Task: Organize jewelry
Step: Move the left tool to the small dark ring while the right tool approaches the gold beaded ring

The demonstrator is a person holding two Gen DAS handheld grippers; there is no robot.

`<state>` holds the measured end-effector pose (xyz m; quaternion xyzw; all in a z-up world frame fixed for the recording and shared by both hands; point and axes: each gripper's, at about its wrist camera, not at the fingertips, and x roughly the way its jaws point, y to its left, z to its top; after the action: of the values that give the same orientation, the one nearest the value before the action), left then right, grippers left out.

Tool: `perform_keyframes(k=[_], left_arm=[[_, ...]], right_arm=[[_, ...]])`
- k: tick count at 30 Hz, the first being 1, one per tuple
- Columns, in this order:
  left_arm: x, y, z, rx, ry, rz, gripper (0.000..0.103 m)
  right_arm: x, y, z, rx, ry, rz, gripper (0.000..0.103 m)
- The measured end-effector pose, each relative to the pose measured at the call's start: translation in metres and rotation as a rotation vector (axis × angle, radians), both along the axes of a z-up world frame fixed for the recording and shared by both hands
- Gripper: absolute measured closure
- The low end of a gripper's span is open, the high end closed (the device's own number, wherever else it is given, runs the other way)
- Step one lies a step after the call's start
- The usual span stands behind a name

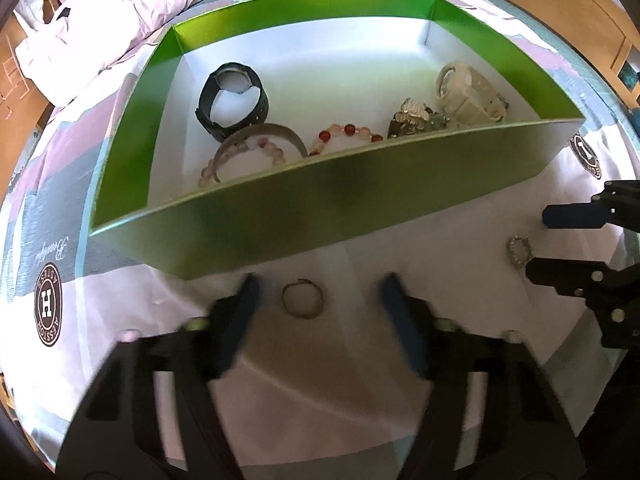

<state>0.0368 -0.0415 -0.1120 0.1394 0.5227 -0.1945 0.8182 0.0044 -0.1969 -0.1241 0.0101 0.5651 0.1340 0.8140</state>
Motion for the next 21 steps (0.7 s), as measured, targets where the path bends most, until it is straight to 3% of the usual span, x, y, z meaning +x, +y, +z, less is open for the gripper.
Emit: perform_keyframes(k=[2, 5, 8, 10, 13, 18, 21], left_arm=[[-0.002, 0.000, 0.002, -0.006, 0.000, -0.008, 0.070], [-0.007, 0.001, 0.005, -0.030, 0.016, -0.029, 0.084], [-0.014, 0.002, 0.008, -0.093, 0.059, -0.070, 0.084], [-0.021, 0.000, 0.011, -0.131, 0.080, -0.116, 0.083], [-0.027, -0.001, 0.017, -0.127, 0.050, -0.128, 0.058], [-0.022, 0.008, 0.017, -0.122, 0.046, -0.081, 0.049], [-0.023, 0.003, 0.013, -0.106, 0.060, -0.110, 0.049]], right_arm=[[0.001, 0.000, -0.002, 0.003, 0.002, -0.002, 0.050], [0.002, -0.002, -0.003, 0.002, 0.000, -0.006, 0.050], [0.003, -0.001, -0.003, 0.004, 0.000, -0.003, 0.049], [0.003, 0.000, -0.003, 0.001, 0.000, 0.002, 0.047], [0.004, 0.001, -0.004, -0.004, 0.000, 0.007, 0.047], [0.004, 0.000, -0.004, -0.004, 0.000, 0.008, 0.045], [0.003, 0.001, -0.004, -0.015, -0.002, 0.018, 0.043]])
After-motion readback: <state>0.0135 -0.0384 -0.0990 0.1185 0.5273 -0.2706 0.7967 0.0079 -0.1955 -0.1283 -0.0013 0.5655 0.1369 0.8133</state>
